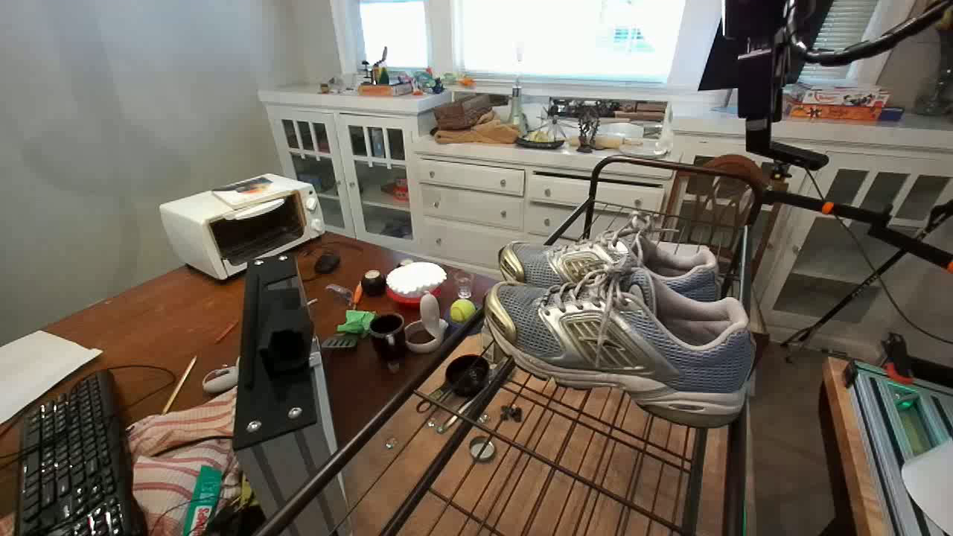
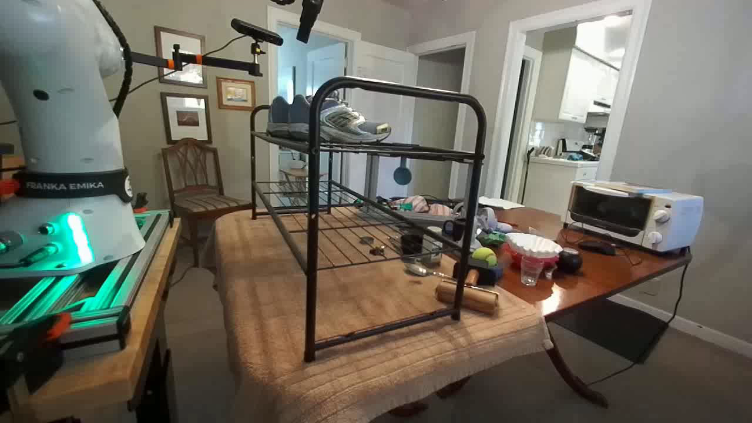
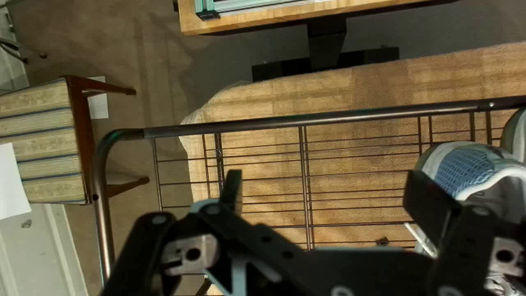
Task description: Move the right and left shoes to the right
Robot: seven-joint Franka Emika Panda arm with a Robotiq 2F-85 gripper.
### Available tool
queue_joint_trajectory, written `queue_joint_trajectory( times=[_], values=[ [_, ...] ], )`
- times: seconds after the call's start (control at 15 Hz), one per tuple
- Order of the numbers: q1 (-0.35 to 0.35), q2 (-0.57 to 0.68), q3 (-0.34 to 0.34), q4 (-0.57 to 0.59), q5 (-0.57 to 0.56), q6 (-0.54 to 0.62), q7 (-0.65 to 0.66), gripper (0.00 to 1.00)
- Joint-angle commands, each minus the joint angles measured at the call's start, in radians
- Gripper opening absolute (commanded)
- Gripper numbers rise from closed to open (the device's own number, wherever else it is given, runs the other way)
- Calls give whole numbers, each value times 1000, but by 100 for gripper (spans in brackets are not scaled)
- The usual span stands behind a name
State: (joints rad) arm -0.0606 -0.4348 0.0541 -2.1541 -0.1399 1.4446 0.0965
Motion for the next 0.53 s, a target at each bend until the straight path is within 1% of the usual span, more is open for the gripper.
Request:
queue_joint_trajectory(
  times=[0.0,0.33,0.47],
  values=[
    [17,1,-14,3,-4,-3,6,100],
    [17,1,-14,3,-4,-3,6,100],
    [31,-2,-5,-9,-5,36,1,100]
  ],
)
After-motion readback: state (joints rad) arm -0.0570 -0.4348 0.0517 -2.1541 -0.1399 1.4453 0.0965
